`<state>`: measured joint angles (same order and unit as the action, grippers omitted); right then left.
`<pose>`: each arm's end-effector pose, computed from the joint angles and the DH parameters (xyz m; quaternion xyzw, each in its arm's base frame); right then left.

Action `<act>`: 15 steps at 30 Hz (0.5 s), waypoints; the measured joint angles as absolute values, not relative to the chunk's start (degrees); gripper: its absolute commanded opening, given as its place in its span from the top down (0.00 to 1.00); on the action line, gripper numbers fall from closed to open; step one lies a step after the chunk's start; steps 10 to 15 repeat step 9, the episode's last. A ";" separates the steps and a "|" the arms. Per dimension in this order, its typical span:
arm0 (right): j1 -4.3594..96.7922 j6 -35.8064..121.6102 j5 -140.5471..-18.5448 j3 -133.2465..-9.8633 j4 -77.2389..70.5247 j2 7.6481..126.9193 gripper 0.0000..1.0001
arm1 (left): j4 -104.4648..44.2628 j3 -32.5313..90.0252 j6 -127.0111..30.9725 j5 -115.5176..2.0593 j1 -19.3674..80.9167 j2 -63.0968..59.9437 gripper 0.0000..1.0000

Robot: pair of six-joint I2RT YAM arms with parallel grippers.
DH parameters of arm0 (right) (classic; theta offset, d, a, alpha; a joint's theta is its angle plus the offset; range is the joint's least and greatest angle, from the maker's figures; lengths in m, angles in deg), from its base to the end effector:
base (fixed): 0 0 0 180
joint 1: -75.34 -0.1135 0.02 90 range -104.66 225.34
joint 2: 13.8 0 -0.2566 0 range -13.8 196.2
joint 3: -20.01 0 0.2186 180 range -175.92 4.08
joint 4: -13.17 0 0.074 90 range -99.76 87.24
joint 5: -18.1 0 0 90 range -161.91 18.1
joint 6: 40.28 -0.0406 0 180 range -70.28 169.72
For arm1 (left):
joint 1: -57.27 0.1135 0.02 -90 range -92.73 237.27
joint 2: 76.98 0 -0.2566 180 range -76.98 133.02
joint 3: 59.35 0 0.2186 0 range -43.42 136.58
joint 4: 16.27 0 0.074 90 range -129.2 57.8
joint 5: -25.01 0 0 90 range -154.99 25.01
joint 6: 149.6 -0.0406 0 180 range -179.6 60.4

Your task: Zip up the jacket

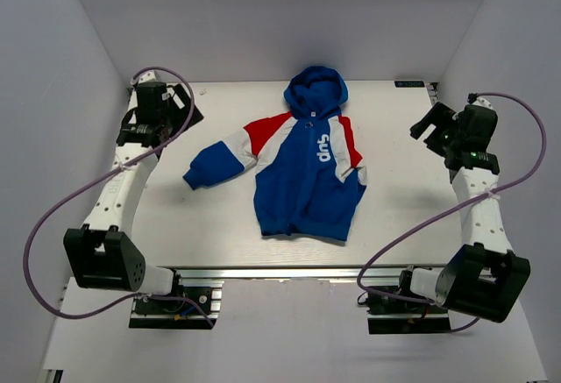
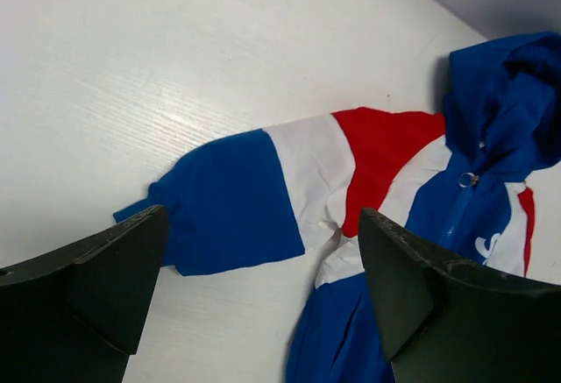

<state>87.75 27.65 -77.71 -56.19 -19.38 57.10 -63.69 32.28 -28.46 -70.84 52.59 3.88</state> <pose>0.2503 -0.0509 0.3238 0.2275 0.8222 0.0869 0.5145 0.2851 -0.0192 0.3394 -0.2265 0.8635 -0.0945 0.4406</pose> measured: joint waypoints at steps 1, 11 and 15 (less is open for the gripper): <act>87.75 27.72 -77.29 -56.17 -19.38 56.55 0.11 | -63.62 32.19 -28.53 -71.08 52.74 2.92 0.02; 87.75 29.03 -76.31 -56.13 -20.43 55.76 0.10 | -63.73 30.95 -28.75 -73.00 53.07 -0.32 0.02; 87.75 29.03 -76.31 -56.13 -20.43 55.76 0.10 | -63.73 30.95 -28.75 -73.00 53.07 -0.32 0.02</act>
